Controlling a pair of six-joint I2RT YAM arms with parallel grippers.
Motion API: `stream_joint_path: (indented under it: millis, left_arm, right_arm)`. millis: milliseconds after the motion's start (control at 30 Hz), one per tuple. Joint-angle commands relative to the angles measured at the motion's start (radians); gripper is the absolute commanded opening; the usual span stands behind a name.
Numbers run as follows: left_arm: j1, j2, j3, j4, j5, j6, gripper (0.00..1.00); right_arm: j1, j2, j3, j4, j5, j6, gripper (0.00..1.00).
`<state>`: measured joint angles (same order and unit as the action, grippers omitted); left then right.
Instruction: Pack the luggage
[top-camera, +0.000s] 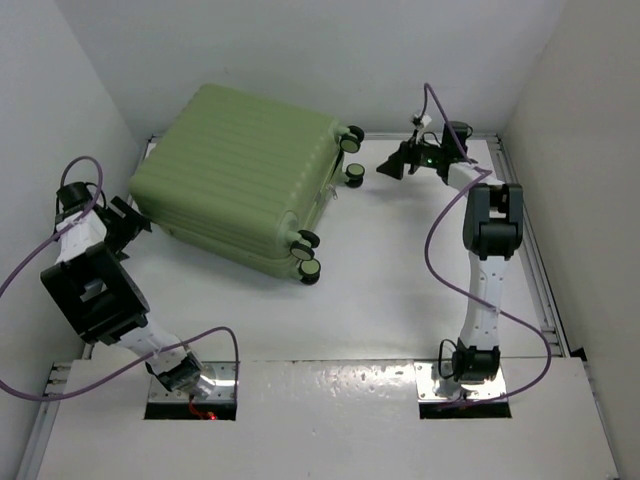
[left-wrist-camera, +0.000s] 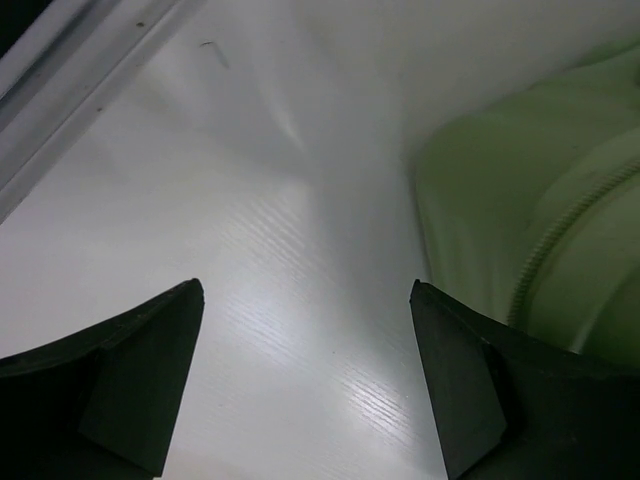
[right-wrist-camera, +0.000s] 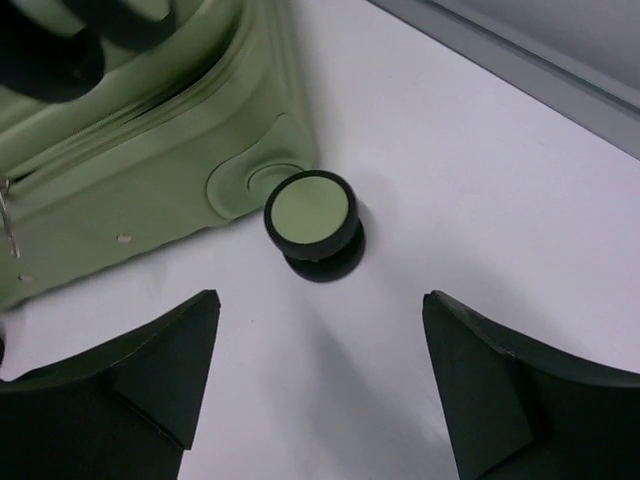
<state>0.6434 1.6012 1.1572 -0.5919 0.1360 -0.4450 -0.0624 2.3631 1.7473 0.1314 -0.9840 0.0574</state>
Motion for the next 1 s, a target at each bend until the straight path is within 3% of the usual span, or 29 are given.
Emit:
stream_joint_path:
  millis: [0,67,133,167,233,333,367,433,533,600,967]
  left_arm:
    - [-0.053,0.014,0.05,0.047,0.074,0.042,0.9]
    - [-0.083,0.014,0.05,0.047,0.063,0.051,0.9]
    - [-0.122,0.025,0.039,0.047,0.05,0.06,0.9]
    - [-0.132,0.025,0.039,0.047,0.041,0.06,0.91]
    - [-0.155,0.025,0.039,0.047,0.03,0.069,0.91]
    - [-0.166,0.025,0.039,0.047,0.019,0.08,0.91]
    - [-0.166,0.025,0.039,0.047,0.019,0.08,0.91]
    - [-0.188,0.035,0.05,0.047,0.008,0.08,0.92]
    - [-0.212,0.046,0.059,0.047,-0.001,0.08,0.93]
    - [-0.223,0.046,0.059,0.047,-0.01,0.08,0.93]
    - [-0.261,0.057,0.068,0.047,-0.019,0.08,0.93]
  right_arm:
    - [0.016,0.012,-0.006,0.194,-0.2,-0.129,0.82]
    - [0.035,0.034,0.003,0.198,-0.193,-0.205,0.84]
    - [0.044,0.048,0.015,0.276,-0.188,-0.159,0.84]
    - [0.047,0.051,0.012,0.398,-0.189,-0.124,0.84]
    - [0.05,0.035,0.009,0.412,-0.186,-0.065,0.87]
    - [0.053,-0.033,0.127,0.063,-0.107,-0.253,0.89]
    - [0.097,-0.062,0.155,-0.224,-0.052,-0.36,0.91]
    - [0.113,-0.073,0.271,-0.478,0.01,-0.543,0.92]
    - [0.125,-0.097,0.319,-0.704,-0.011,-0.717,0.93]
    - [0.133,-0.126,0.311,-0.75,-0.005,-0.777,1.0]
    - [0.19,-0.07,0.449,-0.698,0.12,-0.671,1.0]
